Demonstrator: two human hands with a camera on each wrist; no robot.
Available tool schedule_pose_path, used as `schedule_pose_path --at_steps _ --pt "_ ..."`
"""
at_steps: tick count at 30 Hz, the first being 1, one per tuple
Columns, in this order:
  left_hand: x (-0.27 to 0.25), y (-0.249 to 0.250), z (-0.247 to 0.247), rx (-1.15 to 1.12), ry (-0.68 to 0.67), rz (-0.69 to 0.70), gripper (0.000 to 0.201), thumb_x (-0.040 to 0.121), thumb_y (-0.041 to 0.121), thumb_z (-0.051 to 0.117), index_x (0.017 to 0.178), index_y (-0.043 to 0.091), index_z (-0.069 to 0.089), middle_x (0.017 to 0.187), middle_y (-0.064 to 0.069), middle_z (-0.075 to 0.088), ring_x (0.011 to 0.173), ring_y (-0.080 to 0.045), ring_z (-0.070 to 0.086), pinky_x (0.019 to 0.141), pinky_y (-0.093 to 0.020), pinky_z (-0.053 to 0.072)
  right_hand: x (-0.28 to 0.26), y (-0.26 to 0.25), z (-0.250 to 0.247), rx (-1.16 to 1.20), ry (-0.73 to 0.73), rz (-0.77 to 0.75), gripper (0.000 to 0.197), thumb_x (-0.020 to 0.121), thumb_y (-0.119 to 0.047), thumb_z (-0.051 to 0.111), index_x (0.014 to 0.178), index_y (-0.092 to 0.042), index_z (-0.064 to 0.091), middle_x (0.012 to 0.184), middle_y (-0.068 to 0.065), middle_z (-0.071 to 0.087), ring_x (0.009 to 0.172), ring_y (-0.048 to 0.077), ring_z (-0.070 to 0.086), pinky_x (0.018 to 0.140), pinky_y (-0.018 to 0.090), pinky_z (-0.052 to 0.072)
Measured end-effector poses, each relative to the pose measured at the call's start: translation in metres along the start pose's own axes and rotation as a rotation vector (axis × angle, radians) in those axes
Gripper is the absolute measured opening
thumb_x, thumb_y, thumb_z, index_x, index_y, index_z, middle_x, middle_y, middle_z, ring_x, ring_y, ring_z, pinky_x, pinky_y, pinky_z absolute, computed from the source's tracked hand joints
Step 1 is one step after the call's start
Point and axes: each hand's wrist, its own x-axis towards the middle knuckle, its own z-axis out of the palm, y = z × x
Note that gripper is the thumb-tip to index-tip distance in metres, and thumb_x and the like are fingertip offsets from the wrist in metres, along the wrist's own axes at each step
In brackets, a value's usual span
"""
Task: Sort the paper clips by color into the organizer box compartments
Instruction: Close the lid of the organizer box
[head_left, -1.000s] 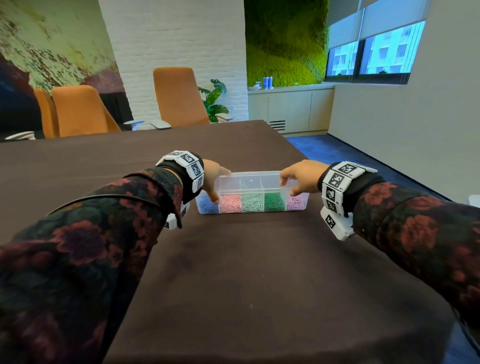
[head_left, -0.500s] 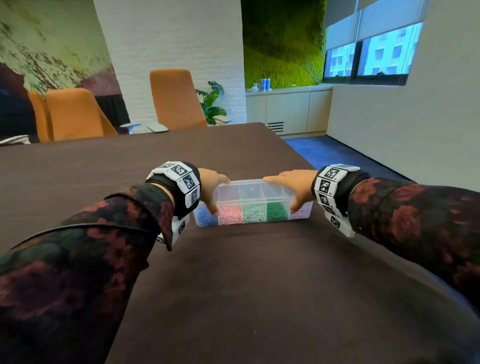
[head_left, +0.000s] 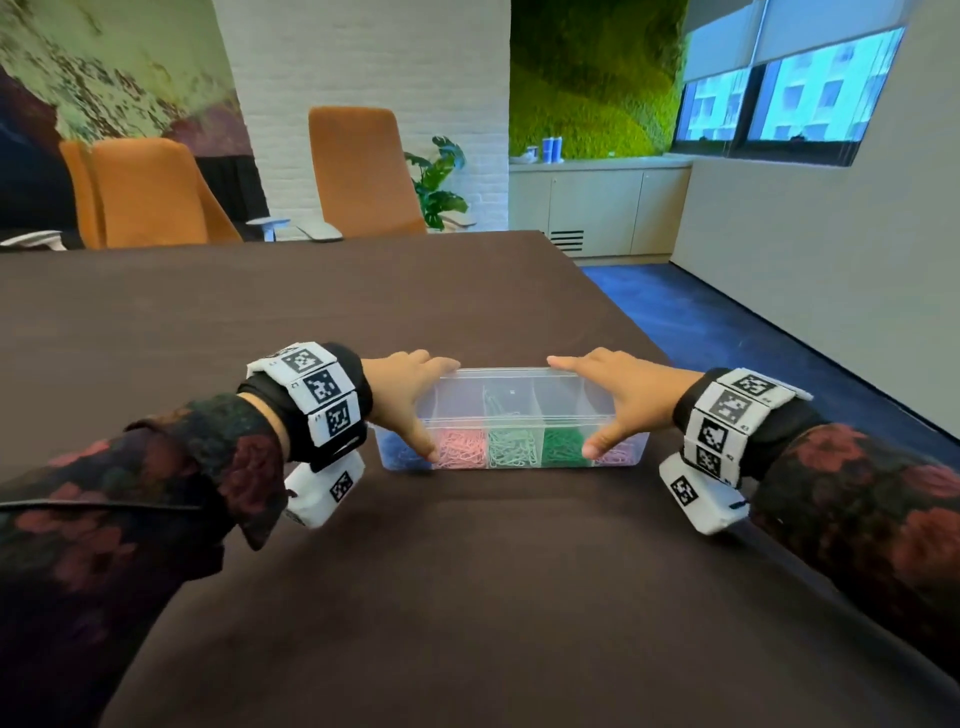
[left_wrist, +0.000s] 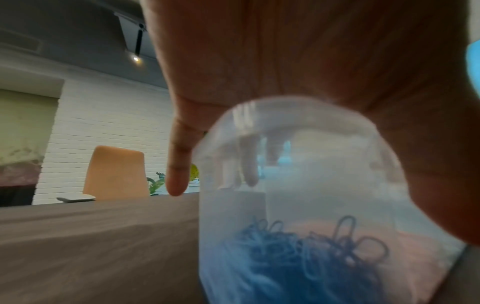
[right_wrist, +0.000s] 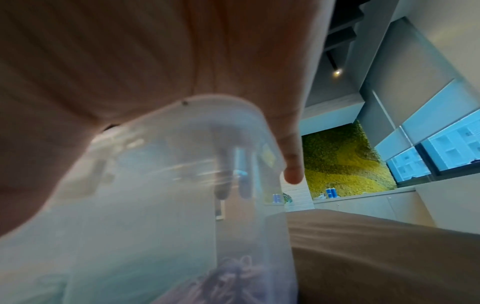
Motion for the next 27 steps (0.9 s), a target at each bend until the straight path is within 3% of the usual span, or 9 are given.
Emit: schedule_pose_path --at_steps 5,7,10,15,18,20,22,24,27 --pt "-0.002 0.001 0.006 -0.021 0.039 0.034 0.109 0.066 0.050 0.079 0.147 0.019 0.013 0.132 -0.002 0.034 0.123 -0.021 0.033 0.103 -0.030 0.033 0.003 0.006 0.003 0.012 -0.013 -0.016 0.132 0.038 -0.082 0.059 0.149 -0.038 0.004 0.128 -0.001 0.035 0.115 0.014 0.032 0.103 0.036 0.033" --pt "-0.005 0.001 0.009 -0.040 0.068 0.036 0.107 0.066 0.052 0.077 0.147 0.020 0.014 0.129 0.001 0.034 0.120 -0.018 0.033 0.102 -0.032 0.035 0.005 0.010 0.005 -0.033 -0.018 -0.020 0.131 0.042 -0.080 0.065 0.148 -0.040 -0.001 0.125 -0.006 0.032 0.112 0.012 0.030 0.102 0.039 0.034" --pt "-0.010 0.003 0.012 0.020 0.183 0.012 0.108 0.064 0.062 0.070 0.147 0.024 0.011 0.129 0.007 0.031 0.117 -0.015 0.032 0.097 -0.036 0.040 0.005 0.008 0.003 -0.171 0.068 -0.027 0.126 0.055 -0.070 0.073 0.147 -0.042 -0.008 0.119 -0.011 0.027 0.106 0.008 0.025 0.096 0.035 0.035" --pt "-0.020 0.008 0.011 0.109 0.331 -0.048 0.109 0.051 0.074 0.043 0.145 0.028 0.011 0.126 0.007 0.037 0.110 -0.017 0.038 0.086 -0.034 0.045 -0.004 -0.003 0.000 -0.292 0.238 0.009 0.126 0.053 -0.074 0.070 0.146 -0.045 -0.010 0.122 -0.007 0.030 0.111 0.015 0.033 0.083 0.033 0.033" --pt "-0.033 0.009 0.011 0.209 0.562 -0.006 0.107 0.050 0.068 0.065 0.138 0.019 0.030 0.113 -0.004 0.050 0.095 -0.027 0.052 0.066 -0.038 0.049 -0.015 -0.010 0.006 -0.305 0.467 -0.004 0.129 0.039 -0.069 0.078 0.145 -0.038 0.012 0.115 0.002 0.045 0.099 0.025 0.048 0.074 0.041 0.041" --pt "-0.047 0.013 0.012 0.262 0.687 -0.006 0.108 0.048 0.063 0.077 0.136 0.016 0.035 0.110 -0.008 0.052 0.092 -0.031 0.053 0.064 -0.039 0.047 -0.025 -0.016 0.009 -0.312 0.593 -0.020 0.130 0.034 -0.066 0.082 0.144 -0.035 0.021 0.112 0.006 0.050 0.094 0.030 0.052 0.071 0.042 0.043" --pt "-0.059 0.020 0.009 0.250 0.633 -0.027 0.109 0.052 0.060 0.078 0.140 0.020 0.028 0.117 -0.007 0.048 0.101 -0.031 0.049 0.073 -0.042 0.047 -0.036 -0.025 0.005 -0.311 0.534 0.005 0.129 0.040 -0.066 0.081 0.147 -0.038 0.015 0.118 0.004 0.045 0.102 0.028 0.047 0.077 0.043 0.042" --pt "-0.068 0.026 0.007 0.164 0.447 -0.056 0.111 0.059 0.061 0.075 0.146 0.024 0.017 0.127 -0.004 0.039 0.114 -0.027 0.040 0.088 -0.044 0.045 -0.045 -0.031 0.002 -0.263 0.340 0.044 0.126 0.049 -0.066 0.079 0.149 -0.040 0.007 0.125 0.001 0.037 0.113 0.024 0.038 0.087 0.043 0.039" --pt "-0.069 0.027 0.005 0.023 0.200 -0.035 0.112 0.064 0.054 0.078 0.150 0.020 0.013 0.133 -0.007 0.037 0.121 -0.026 0.036 0.102 -0.040 0.035 -0.049 -0.033 0.003 -0.083 0.149 0.036 0.120 0.055 -0.056 0.083 0.149 -0.038 0.011 0.130 0.003 0.038 0.120 0.023 0.035 0.100 0.041 0.036"
